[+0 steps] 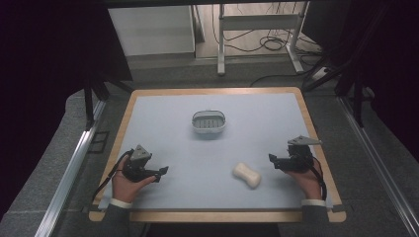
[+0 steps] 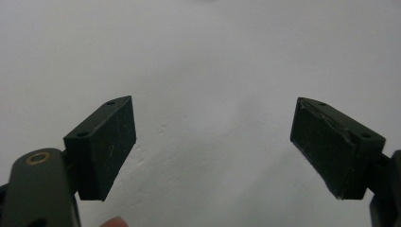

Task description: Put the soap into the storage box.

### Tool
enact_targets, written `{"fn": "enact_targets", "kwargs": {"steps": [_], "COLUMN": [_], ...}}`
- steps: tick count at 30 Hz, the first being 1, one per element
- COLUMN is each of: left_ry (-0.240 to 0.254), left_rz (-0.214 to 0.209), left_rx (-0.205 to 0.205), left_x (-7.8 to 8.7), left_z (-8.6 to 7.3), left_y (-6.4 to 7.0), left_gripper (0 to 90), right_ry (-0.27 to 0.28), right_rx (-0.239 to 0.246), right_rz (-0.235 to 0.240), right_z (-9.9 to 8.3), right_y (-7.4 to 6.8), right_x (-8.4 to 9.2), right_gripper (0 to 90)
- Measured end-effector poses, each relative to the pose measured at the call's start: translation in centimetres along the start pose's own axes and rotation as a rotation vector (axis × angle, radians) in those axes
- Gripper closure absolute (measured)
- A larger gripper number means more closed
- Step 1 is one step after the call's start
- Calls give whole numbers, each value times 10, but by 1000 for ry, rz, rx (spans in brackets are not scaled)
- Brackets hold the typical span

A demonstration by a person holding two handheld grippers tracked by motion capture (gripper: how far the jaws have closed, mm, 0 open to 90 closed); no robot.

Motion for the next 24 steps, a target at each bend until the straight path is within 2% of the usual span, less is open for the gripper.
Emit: {"fn": "enact_targets", "kwargs": {"steps": [3,8,14,18,24], "left_ry": [-13,2,11,12,23], "left_rz": [7,5,1,-13,-7], "left_rx": [-12,-7,-22,-35,-23], "left_x": [0,5,8,8,13], "left_z": [-3,-2,-3,-4,-2], "left_y": [2,1,1,5,-1], "left_gripper": [154,154,157,159,159], "right_ry": [-11,-18,-14,-19,1], "right_rx": [0,8,30,17,32], "right_rz": [-1,18,-5,-3,27], "right_z": [-2,-1,3,4,14], "right_y": [-1,-2,0,-2,-9], "right_x": [-1,3,10,14,18], "right_gripper": [126,140,164,167,171]}}
Point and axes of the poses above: each handheld gripper's, and its own axes: x roughly backward along the jaws, z roughly out of its top, y roughly to its right, the point moved 8 cm from there along -x, roughly forward along the jaws, and after that the axes turned 10 degrees about z, right-handed, at the moved point
